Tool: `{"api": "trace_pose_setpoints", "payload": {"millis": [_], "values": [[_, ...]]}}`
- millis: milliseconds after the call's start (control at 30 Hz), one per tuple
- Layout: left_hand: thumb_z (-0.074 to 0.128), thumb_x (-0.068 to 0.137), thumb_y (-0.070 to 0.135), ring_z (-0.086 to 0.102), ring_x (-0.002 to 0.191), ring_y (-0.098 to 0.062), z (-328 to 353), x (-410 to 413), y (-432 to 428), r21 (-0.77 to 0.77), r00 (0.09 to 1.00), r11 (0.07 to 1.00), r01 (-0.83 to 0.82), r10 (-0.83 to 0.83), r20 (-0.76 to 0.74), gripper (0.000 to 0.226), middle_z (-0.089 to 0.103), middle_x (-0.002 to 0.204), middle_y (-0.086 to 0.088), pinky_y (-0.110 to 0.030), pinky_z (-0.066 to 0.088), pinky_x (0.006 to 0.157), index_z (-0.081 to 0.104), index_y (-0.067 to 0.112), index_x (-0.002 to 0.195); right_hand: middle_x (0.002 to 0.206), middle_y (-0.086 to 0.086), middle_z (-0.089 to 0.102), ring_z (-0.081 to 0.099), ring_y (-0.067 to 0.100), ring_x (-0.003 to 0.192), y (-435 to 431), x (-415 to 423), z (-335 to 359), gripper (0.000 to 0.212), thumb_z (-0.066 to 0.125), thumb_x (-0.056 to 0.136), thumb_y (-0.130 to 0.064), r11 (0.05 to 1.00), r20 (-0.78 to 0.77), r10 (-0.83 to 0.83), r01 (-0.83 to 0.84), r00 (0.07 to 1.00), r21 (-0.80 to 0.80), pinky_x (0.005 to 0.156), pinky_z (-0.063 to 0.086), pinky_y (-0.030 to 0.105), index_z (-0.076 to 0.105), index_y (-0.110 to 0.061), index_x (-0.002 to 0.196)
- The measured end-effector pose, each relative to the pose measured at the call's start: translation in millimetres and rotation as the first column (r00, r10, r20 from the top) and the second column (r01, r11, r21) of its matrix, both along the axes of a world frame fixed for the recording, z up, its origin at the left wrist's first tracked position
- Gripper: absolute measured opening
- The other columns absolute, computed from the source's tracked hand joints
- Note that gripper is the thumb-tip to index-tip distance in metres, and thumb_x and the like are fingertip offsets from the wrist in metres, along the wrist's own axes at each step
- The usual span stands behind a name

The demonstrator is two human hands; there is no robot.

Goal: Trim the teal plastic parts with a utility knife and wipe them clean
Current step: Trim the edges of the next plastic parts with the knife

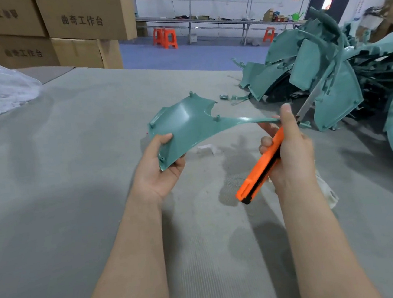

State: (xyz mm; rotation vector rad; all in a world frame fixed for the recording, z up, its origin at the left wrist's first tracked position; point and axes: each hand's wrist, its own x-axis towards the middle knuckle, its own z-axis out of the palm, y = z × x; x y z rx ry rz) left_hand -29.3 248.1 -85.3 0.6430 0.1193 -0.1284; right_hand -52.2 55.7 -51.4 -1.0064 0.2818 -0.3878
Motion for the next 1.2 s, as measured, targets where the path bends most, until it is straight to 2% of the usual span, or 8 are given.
{"api": "trace_pose_setpoints", "payload": {"millis": [200, 333, 433, 500, 567, 767, 967, 1200], "values": [[0.053, 0.091, 0.03, 0.066, 0.066, -0.018, 0, -1, 0, -0.173, 1.0, 0.985, 0.007, -0.009, -0.01, 0.023, 0.069, 0.079, -0.004, -0.018, 0.048, 0.043, 0.067, 0.011, 0.093, 0.069, 0.0, 0.068, 0.042, 0.006, 0.039, 4, 2, 0, 0.014, 0.064, 0.093, -0.021, 0.953, 0.043, 0.123, -0.13, 0.991, 0.274, 0.039, 0.036, 0.016, 0.058, -0.011, 0.085], [0.058, 0.083, 0.058, 0.068, 0.101, -0.03, 0, -1, -4, -0.421, 0.984, 0.904, 0.07, 0.007, 0.179, 0.06, 0.07, 0.106, -0.016, -0.037, 0.058, 0.081, 0.07, 0.002, 0.1, 0.066, 0.004, 0.064, 0.059, 0.009, 0.047, 10, 2, 1, 0.022, 0.074, 0.085, -0.016, 0.869, -0.061, 0.052, -0.015, 0.997, 0.494, 0.047, 0.049, 0.016, 0.059, -0.007, 0.073], [0.075, 0.065, 0.059, 0.059, 0.119, -0.03, 8, -4, -17, -0.177, 0.928, 0.96, 0.219, -0.148, 0.343, 0.069, 0.063, 0.123, -0.009, -0.042, 0.05, 0.097, 0.065, 0.011, 0.114, 0.064, 0.005, 0.067, 0.066, 0.013, 0.052, 12, 3, 0, 0.02, 0.076, 0.084, -0.011, 0.83, -0.056, 0.016, 0.018, 0.998, 0.557, 0.052, 0.055, 0.018, 0.06, -0.004, 0.073], [0.077, 0.067, 0.055, 0.06, 0.119, -0.027, 11, -5, -32, 0.037, 0.921, 0.972, 0.23, -0.23, 0.315, 0.069, 0.063, 0.126, -0.004, -0.039, 0.052, 0.094, 0.058, 0.017, 0.121, 0.066, 0.005, 0.067, 0.061, 0.01, 0.047, 14, 4, -3, 0.02, 0.074, 0.086, -0.015, 0.892, -0.089, 0.053, -0.007, 0.995, 0.453, 0.047, 0.051, 0.017, 0.06, -0.007, 0.073], [0.065, 0.081, 0.047, 0.065, 0.111, -0.023, 11, -5, -44, 0.084, 0.955, 0.986, 0.147, -0.164, 0.248, 0.053, 0.067, 0.121, -0.003, -0.034, 0.053, 0.091, 0.052, 0.019, 0.126, 0.07, 0.005, 0.067, 0.052, 0.007, 0.042, 16, 6, -6, 0.02, 0.07, 0.09, -0.02, 0.957, -0.103, 0.113, -0.081, 0.988, 0.279, 0.041, 0.044, 0.016, 0.06, -0.01, 0.076], [0.055, 0.095, 0.025, 0.073, 0.08, -0.016, 5, -4, -47, -0.175, 0.997, 0.983, -0.048, 0.059, 0.057, 0.015, 0.075, 0.091, -0.007, -0.025, 0.058, 0.069, 0.055, 0.014, 0.105, 0.082, 0.006, 0.075, 0.048, 0.008, 0.04, 19, 9, -9, 0.024, 0.069, 0.09, -0.022, 0.985, -0.103, 0.172, -0.17, 0.98, 0.029, 0.04, 0.042, 0.018, 0.06, -0.003, 0.1], [0.056, 0.096, 0.021, 0.072, 0.074, -0.014, 9, -6, -50, -0.128, 0.998, 0.991, -0.044, 0.049, 0.039, 0.011, 0.074, 0.081, -0.006, -0.021, 0.058, 0.063, 0.061, 0.011, 0.097, 0.085, 0.011, 0.073, 0.048, 0.009, 0.04, 9, 9, -9, 0.022, 0.069, 0.09, -0.025, 0.979, -0.102, 0.203, -0.201, 0.974, 0.031, 0.039, 0.04, 0.018, 0.056, -0.007, 0.089], [0.055, 0.097, 0.015, 0.072, 0.072, -0.015, 13, -2, -41, -0.238, 0.981, 0.952, -0.192, 0.196, -0.007, 0.012, 0.073, 0.078, -0.01, -0.024, 0.059, 0.064, 0.059, 0.005, 0.102, 0.067, 0.002, 0.068, 0.053, 0.01, 0.041, 17, 6, -12, 0.035, 0.051, 0.098, -0.044, 0.885, -0.151, 0.158, -0.208, 0.976, -0.417, 0.041, 0.044, 0.02, 0.059, -0.011, 0.09]]}}
